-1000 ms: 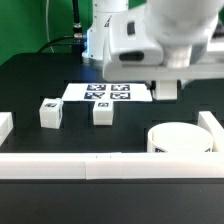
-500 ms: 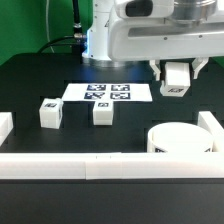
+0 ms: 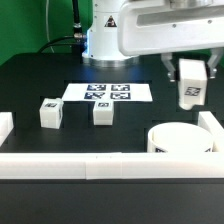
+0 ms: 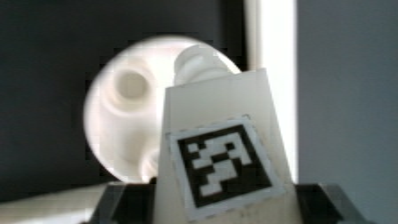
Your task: Assemble stool
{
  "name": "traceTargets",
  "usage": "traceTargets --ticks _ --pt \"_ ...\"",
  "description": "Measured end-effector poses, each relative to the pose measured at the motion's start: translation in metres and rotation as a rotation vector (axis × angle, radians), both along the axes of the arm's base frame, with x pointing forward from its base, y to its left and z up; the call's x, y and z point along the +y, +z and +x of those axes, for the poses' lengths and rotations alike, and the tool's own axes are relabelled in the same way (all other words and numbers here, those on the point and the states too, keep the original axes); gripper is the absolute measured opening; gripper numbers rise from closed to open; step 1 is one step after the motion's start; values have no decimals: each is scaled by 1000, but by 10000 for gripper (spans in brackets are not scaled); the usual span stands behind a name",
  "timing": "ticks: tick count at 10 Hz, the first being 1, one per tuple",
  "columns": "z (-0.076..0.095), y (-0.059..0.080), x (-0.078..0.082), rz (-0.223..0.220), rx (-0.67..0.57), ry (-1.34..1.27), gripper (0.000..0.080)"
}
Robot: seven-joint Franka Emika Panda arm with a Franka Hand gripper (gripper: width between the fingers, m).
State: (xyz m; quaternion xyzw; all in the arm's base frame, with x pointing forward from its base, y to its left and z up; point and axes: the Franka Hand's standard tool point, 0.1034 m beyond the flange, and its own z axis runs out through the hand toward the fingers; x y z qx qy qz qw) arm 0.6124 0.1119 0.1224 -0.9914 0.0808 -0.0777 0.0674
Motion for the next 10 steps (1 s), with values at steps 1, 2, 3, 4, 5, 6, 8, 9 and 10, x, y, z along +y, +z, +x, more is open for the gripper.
traceTargets --ticks 1,2,3,4,5,6,8,9,10 --pt "2 0 6 -1 -70 4 327" --pt "3 0 8 -1 -156 0 327" --pt "1 -2 10 -1 -209 0 327" --pt "1 -6 11 0 -208 6 327" --pt "5 -9 10 -11 -217 41 327" --pt "7 -10 10 -16 -234 57 327" --pt "7 -10 11 -16 -253 56 327" --pt "7 -11 11 -16 -251 56 327" --pt "9 -9 9 -21 -269 65 327"
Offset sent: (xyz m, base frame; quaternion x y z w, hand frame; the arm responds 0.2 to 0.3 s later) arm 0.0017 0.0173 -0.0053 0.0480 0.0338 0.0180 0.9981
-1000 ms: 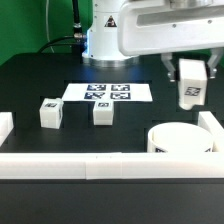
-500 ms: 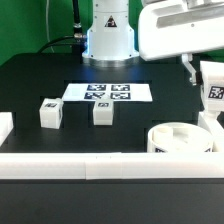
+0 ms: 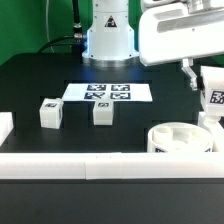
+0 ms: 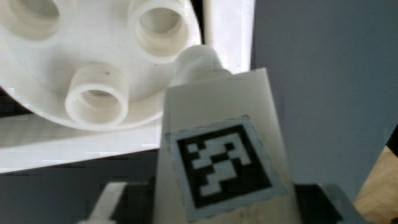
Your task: Assemble stool
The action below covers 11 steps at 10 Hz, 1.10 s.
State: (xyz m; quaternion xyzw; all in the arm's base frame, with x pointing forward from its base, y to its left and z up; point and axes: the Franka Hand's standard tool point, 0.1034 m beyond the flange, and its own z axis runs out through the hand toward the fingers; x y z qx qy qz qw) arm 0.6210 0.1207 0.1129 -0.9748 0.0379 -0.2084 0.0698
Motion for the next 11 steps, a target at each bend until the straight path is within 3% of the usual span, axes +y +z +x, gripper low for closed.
traceTargets --ticks 1,5,11 --pt "1 1 -7 -15 -50 13 327" --pt "-4 -8 -13 -30 -43 31 327" --pt "-12 -21 -6 -32 -20 44 327"
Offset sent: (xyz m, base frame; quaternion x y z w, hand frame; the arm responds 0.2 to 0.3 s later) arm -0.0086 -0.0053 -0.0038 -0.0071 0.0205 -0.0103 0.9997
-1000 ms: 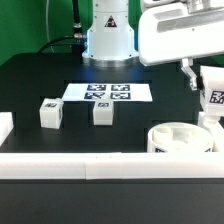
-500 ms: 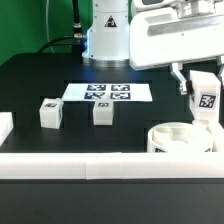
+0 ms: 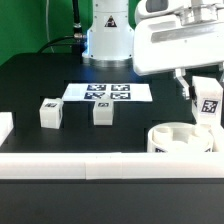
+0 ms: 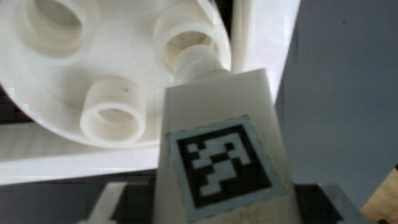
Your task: Assemble stool
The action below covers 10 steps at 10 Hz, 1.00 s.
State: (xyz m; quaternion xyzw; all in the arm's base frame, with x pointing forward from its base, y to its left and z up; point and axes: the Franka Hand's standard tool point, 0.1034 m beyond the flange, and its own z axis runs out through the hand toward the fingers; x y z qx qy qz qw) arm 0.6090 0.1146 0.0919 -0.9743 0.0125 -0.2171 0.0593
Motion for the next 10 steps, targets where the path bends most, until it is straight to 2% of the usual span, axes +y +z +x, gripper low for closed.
traceTargets --ticks 6,10 --pt "-5 -11 0 -5 16 7 327" --pt "-1 -11 0 -6 -19 9 327"
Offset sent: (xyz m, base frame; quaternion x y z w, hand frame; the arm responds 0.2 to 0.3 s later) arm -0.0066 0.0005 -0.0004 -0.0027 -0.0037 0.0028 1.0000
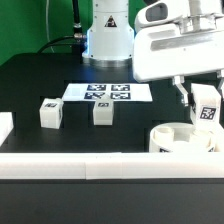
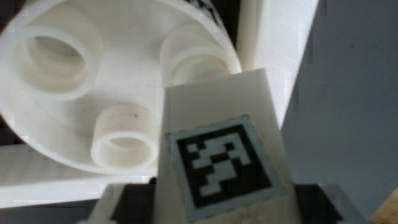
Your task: Assemble stool
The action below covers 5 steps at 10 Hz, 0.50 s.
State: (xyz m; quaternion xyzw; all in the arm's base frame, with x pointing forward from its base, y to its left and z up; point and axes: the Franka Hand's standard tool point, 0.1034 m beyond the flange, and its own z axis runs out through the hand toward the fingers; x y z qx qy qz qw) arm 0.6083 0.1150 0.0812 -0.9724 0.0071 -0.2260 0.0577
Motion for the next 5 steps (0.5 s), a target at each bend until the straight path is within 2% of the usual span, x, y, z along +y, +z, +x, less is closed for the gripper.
traceTargets --ticks 2,4,5 --pt "1 0 0 0 -5 0 327" --pt "1 1 0 -2 -5 3 569" --pt "2 4 -2 -9 -2 14 633"
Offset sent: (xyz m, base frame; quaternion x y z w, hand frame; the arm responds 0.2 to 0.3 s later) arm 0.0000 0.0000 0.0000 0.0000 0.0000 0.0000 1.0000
